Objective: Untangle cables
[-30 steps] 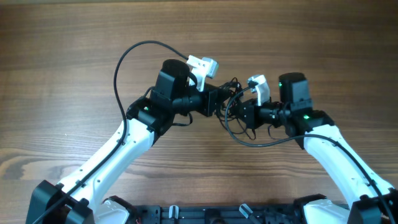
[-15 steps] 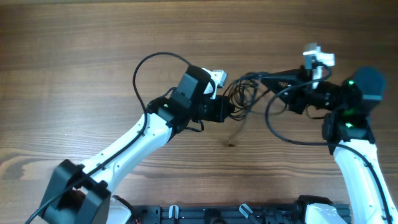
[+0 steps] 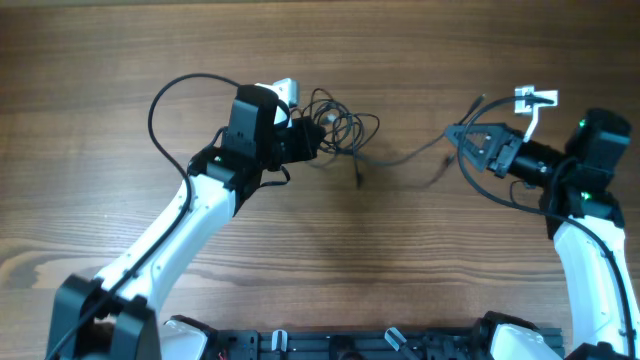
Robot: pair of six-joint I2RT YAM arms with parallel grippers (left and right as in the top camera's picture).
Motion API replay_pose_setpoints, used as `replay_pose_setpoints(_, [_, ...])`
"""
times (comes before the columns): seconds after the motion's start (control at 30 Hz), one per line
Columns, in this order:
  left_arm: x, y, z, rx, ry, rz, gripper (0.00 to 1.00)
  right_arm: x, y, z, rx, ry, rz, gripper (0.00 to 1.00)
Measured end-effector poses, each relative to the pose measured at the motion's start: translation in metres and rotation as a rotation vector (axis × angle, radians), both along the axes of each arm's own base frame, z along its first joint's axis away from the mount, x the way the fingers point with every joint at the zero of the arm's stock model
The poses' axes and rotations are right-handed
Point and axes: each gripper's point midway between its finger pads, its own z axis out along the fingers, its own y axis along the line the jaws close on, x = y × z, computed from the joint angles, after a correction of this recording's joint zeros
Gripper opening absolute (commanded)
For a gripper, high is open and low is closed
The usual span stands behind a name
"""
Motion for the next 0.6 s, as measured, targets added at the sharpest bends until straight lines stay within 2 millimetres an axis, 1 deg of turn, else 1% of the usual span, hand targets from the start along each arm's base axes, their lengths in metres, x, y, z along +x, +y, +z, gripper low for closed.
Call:
replay_pose_setpoints(0.07, [-0.009, -0.011, 0.013, 0.010, -0.074, -0.088, 0.04, -0.002, 0.009, -0.008, -0.048, -0.033, 0.032, 0.90])
replay_pose_setpoints(0.17, [-0.023, -0.030, 0.015, 0.039, -0.137, -0.211, 0.04, -0.006, 0.027, -0.012, -0.109, -0.103, 0.093, 0.93])
replay_pose_setpoints(0.23, [-0.034, -0.043, 0.016, 0.052, -0.174, -0.288, 0.04, -0.006, 0.039, -0.020, -0.170, -0.129, 0.108, 1.00])
replay_pose_setpoints(0.3, [-0.039, -0.050, 0.017, 0.061, -0.201, -0.332, 0.04, -0.001, 0.046, -0.032, -0.249, -0.117, 0.085, 1.00])
replay_pose_setpoints(0.37, [-0.039, -0.052, 0.019, 0.067, -0.229, -0.350, 0.04, 0.007, 0.046, -0.053, -0.358, -0.061, 0.016, 1.00])
replay_pose_setpoints(0.4, [-0.036, -0.050, 0.020, 0.071, -0.236, -0.341, 0.04, 0.008, 0.041, -0.063, -0.394, -0.005, -0.025, 1.00])
replay_pose_setpoints(0.43, [-0.031, -0.047, 0.020, 0.080, -0.242, -0.318, 0.04, 0.010, 0.033, -0.080, -0.448, 0.084, -0.090, 1.00])
replay_pose_setpoints(0.47, [-0.025, -0.040, 0.020, 0.091, -0.241, -0.281, 0.04, 0.009, 0.019, -0.098, -0.497, 0.194, -0.170, 1.00])
replay_pose_setpoints(0.53, [-0.003, -0.011, 0.025, 0.115, -0.239, -0.141, 0.04, -0.002, -0.007, -0.128, -0.565, 0.418, -0.319, 1.00])
replay_pose_setpoints(0.6, [0.014, 0.018, 0.038, 0.109, -0.248, -0.011, 0.04, -0.019, -0.020, -0.147, -0.587, 0.579, -0.397, 1.00])
